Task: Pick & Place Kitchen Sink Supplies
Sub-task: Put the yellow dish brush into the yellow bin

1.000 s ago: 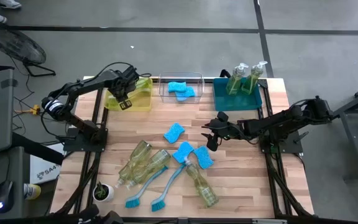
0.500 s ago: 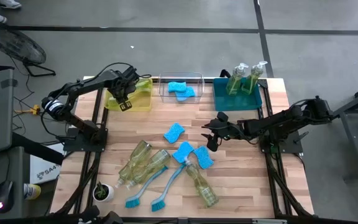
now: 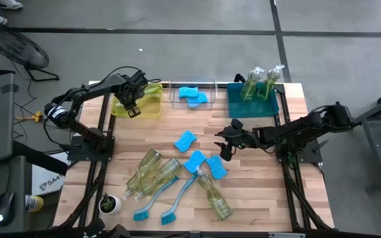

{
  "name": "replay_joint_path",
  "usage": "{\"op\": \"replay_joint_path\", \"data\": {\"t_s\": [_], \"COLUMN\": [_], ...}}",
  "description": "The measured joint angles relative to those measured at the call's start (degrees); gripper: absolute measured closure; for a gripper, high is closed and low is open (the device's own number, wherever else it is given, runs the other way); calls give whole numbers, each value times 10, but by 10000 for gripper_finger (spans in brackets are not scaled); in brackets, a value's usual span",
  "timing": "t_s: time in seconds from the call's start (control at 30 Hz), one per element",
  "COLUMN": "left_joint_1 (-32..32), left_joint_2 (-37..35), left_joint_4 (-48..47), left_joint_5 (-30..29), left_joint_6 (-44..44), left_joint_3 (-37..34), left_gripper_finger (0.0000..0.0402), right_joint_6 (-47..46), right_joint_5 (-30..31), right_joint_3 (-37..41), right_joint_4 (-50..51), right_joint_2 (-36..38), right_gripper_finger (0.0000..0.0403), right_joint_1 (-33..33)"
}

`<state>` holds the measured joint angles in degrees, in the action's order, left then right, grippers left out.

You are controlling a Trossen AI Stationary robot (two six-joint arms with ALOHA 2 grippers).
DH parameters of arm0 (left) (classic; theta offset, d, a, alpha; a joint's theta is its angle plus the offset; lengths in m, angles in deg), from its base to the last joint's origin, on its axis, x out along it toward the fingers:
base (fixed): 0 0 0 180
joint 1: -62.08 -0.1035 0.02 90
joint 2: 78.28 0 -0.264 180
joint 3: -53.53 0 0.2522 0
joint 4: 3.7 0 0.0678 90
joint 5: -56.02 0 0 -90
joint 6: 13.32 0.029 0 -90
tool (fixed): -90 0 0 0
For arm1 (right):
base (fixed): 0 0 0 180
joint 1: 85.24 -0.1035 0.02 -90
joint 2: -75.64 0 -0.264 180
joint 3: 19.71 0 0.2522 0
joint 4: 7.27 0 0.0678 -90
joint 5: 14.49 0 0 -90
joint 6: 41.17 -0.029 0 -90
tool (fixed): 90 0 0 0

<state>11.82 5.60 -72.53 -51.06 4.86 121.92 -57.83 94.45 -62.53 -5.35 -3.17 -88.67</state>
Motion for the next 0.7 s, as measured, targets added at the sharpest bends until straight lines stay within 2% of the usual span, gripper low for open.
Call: {"op": "replay_joint_path", "data": {"t_s": [0.33, 0.7], "left_joint_1": [0, 0], "left_joint_2": [0, 0], "left_joint_4": [-11, -4], "left_joint_5": [-2, 4], "left_joint_6": [-48, -50], "left_joint_3": [0, 0], "left_gripper_finger": [305, 304], "right_joint_6": [0, 0], "right_joint_5": [0, 0], "right_joint_3": [0, 0], "right_joint_4": [0, 0], "right_joint_2": [0, 0], "right_gripper_finger": [176, 176], "right_joint_1": [0, 0]}}
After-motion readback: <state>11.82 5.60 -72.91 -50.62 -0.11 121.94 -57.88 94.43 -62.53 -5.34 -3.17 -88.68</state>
